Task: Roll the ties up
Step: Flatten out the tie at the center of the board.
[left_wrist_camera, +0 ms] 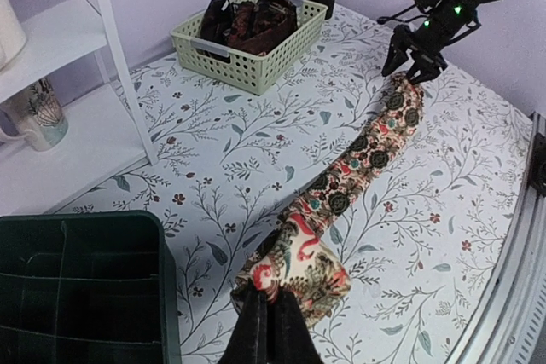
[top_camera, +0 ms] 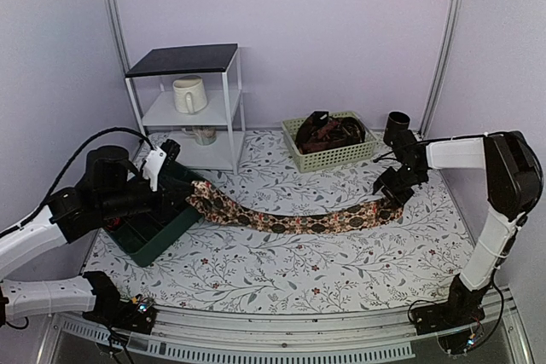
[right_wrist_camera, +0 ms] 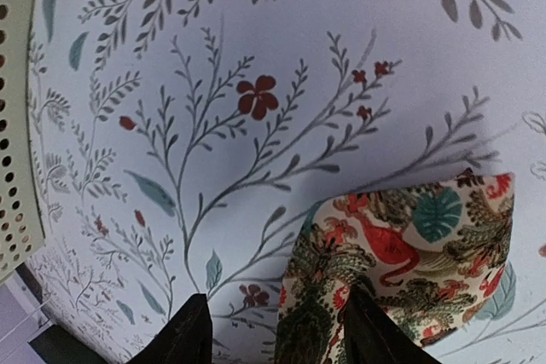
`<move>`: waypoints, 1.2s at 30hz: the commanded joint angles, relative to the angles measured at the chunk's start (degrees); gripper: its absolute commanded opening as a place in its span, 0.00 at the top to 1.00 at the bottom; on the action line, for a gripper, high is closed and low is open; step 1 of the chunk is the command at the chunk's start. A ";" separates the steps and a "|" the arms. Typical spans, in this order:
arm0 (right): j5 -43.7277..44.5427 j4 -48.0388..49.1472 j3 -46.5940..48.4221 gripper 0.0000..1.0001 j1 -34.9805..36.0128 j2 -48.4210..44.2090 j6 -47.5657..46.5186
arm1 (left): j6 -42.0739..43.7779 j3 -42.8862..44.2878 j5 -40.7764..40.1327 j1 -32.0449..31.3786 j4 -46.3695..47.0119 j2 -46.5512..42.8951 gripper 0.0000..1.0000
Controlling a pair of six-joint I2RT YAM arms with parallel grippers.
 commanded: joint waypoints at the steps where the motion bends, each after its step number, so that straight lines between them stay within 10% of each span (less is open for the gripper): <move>1: 2.11 -4.73 3.52 0.50 0.17 6.64 2.68 | 2.13 -1.33 2.67 0.03 2.03 -0.10 1.00; 9: 4.24 3.11 7.50 1.00 -1.71 4.78 -4.18 | 10.83 1.58 7.03 0.07 6.47 -0.08 1.00; 21: -8.56 43.89 -12.47 0.99 -5.39 -15.65 -24.73 | 36.28 6.99 9.08 -4.78 11.78 6.88 1.00; 36: 5.14 29.14 -30.64 0.92 -11.23 -22.03 -16.13 | 38.78 -3.33 10.60 -29.53 12.51 18.44 1.00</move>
